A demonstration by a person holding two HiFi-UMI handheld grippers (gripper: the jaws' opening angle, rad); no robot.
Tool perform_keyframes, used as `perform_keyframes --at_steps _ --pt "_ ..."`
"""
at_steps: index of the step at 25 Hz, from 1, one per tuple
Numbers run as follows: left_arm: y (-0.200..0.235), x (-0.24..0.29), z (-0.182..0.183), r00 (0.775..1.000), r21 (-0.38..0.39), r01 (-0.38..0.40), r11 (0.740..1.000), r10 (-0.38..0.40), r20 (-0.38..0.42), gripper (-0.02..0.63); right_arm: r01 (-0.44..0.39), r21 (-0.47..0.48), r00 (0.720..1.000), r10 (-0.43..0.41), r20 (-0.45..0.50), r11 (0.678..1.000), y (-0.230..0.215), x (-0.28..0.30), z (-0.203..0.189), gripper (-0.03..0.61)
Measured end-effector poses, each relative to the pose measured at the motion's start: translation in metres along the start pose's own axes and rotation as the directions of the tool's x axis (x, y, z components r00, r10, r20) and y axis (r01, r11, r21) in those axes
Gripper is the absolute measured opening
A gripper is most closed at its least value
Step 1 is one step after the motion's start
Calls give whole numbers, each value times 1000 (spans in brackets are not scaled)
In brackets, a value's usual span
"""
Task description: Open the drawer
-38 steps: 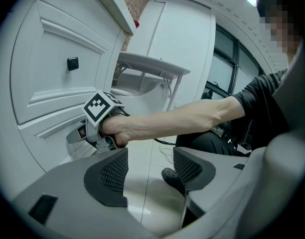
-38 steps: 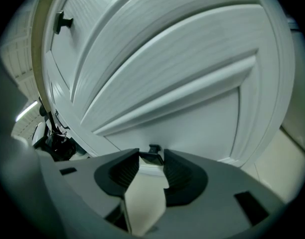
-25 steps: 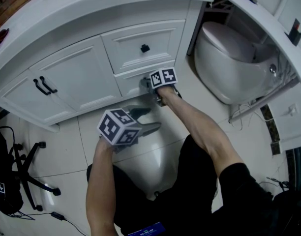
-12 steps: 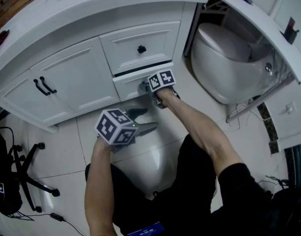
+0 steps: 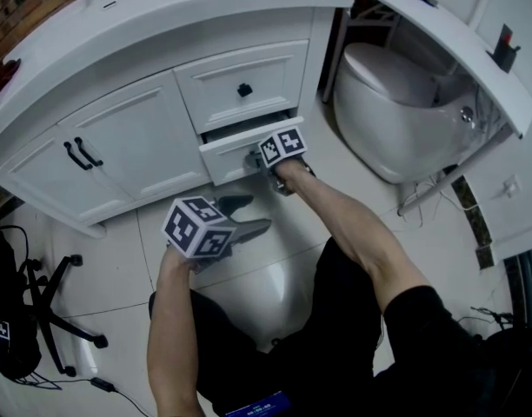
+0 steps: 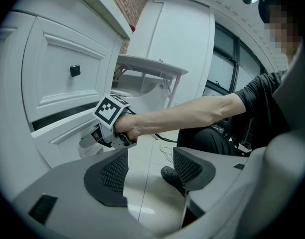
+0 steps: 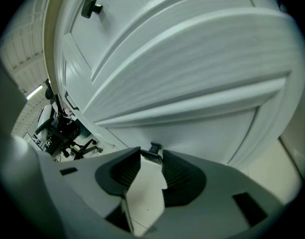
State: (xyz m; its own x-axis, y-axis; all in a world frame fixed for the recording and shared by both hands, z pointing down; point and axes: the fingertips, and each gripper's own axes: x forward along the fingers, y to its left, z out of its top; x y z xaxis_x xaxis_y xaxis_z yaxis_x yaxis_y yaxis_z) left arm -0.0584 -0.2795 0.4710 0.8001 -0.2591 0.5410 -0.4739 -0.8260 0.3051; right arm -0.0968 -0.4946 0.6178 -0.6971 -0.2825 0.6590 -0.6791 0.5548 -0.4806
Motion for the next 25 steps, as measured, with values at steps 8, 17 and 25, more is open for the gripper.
perform_keyframes --at_steps 8,17,25 --pt "-11 -2 0 1000 10 -4 1000 4 -3 287 1 -15 1000 -1 -24 1000 4 -6 -10 160" --pt "-22 -6 1 1000 17 -13 1000 13 3 287 -1 -37 998 -1 -55 999 8 -13 -22 158" --pt "-34 -7 1 1000 21 -20 1000 20 8 287 -4 -56 996 -1 -89 998 13 -19 -37 158"
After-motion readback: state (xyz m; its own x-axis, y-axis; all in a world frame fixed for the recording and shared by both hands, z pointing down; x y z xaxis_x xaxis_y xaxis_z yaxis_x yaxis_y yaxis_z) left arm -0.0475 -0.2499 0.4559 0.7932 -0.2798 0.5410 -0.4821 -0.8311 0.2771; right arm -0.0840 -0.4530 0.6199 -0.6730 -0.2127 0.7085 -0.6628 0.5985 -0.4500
